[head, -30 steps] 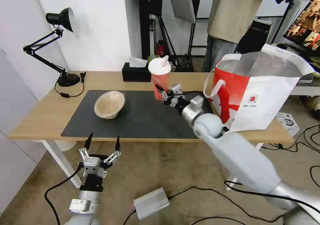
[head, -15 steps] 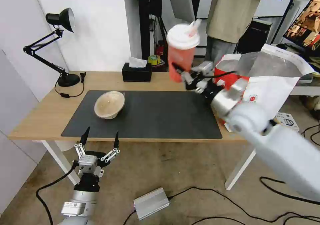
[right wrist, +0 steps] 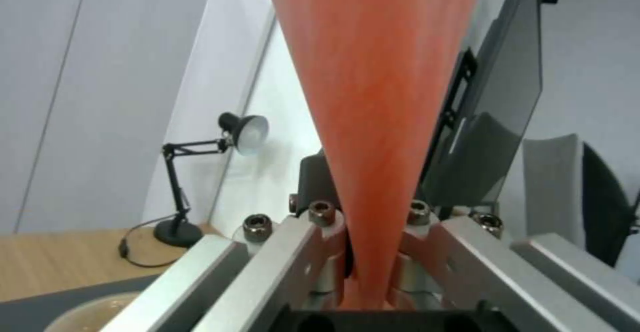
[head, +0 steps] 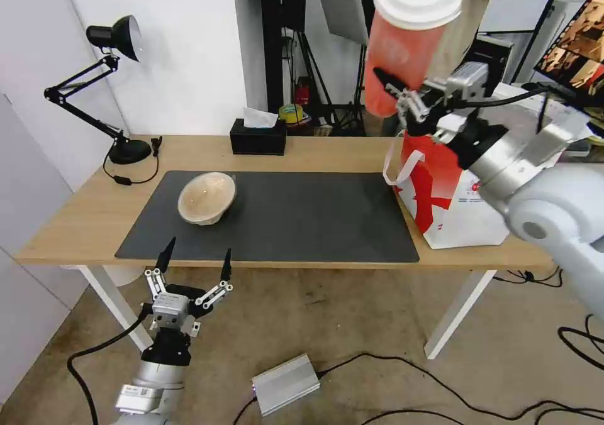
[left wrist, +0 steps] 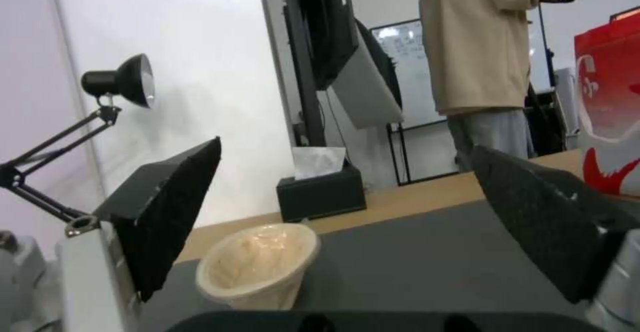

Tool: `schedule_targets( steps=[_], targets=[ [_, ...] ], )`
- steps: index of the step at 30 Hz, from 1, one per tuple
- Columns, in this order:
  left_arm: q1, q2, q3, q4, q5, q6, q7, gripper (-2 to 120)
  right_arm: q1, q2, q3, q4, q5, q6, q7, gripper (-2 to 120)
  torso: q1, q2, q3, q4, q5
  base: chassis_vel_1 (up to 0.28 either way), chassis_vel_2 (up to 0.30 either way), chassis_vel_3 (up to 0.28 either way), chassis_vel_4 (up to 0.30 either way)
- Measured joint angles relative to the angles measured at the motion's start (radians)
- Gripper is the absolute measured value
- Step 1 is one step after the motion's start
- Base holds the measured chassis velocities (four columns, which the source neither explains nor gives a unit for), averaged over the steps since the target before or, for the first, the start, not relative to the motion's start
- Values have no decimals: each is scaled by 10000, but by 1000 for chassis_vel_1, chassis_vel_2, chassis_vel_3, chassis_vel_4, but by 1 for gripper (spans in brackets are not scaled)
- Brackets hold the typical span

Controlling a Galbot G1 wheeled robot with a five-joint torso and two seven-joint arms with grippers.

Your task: Pick up the trash from the table and place it into the takeout bag.

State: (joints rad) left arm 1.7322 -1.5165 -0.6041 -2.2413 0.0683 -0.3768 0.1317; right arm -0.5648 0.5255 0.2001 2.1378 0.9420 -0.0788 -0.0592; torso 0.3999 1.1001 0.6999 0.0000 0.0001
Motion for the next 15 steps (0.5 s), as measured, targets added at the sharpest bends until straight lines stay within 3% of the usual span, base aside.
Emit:
schedule_targets(
  steps=[15],
  targets=[
    [19, 0, 80, -75, 0, -24, 13, 100, -289, -1465, 1103, -806, -579, 46, -948, 3, 0, 0, 1, 0, 0, 0, 0, 0, 0]
  ],
)
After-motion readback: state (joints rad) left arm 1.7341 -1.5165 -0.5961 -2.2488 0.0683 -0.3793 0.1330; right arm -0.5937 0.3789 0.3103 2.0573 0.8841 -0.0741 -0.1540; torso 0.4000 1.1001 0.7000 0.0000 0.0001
